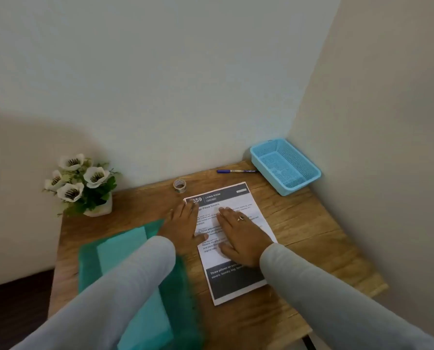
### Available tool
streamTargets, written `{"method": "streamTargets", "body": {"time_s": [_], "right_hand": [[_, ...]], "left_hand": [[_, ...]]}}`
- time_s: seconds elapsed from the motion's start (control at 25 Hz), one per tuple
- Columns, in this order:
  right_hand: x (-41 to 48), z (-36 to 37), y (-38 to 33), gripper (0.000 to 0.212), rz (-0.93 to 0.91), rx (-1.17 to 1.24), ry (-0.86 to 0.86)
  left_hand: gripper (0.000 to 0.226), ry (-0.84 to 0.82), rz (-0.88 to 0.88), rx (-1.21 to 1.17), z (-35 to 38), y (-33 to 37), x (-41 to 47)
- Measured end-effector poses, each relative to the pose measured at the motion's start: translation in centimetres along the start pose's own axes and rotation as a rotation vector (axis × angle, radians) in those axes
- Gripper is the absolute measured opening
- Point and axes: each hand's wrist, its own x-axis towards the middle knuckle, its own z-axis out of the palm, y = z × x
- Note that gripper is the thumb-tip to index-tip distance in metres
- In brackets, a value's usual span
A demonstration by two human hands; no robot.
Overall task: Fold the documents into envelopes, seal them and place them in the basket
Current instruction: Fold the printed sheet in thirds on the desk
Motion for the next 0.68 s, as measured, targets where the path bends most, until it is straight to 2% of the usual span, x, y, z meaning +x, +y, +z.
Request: {"method": "streamTargets", "body": {"time_s": [0.28, 0.4, 0.52, 0.68], "right_hand": [[3.1, 2.9, 1.2, 0.078, -0.108, -0.041, -0.023], [4.8, 3.1, 3.0, 0.082, -0.062, -0.067, -0.007], [6.3, 1.8, 6.1, 0.092, 0.075, -0.048, -0.029], [6.8, 2.0, 6.8, 0.093, 0.096, -0.068, -0.056]], "left_hand": [[0.091, -0.025, -0.030, 0.135, 2.2, -0.1, 0.9], [0.093, -0.052, -0.042, 0.110, 1.7, -0.3, 1.2], [0.095, -0.097, -0.050, 0.100, 1.6, 0.0, 1.2], [0.089, -0.084, -0.023, 0.099, 0.5, 1.3, 2.4]]}}
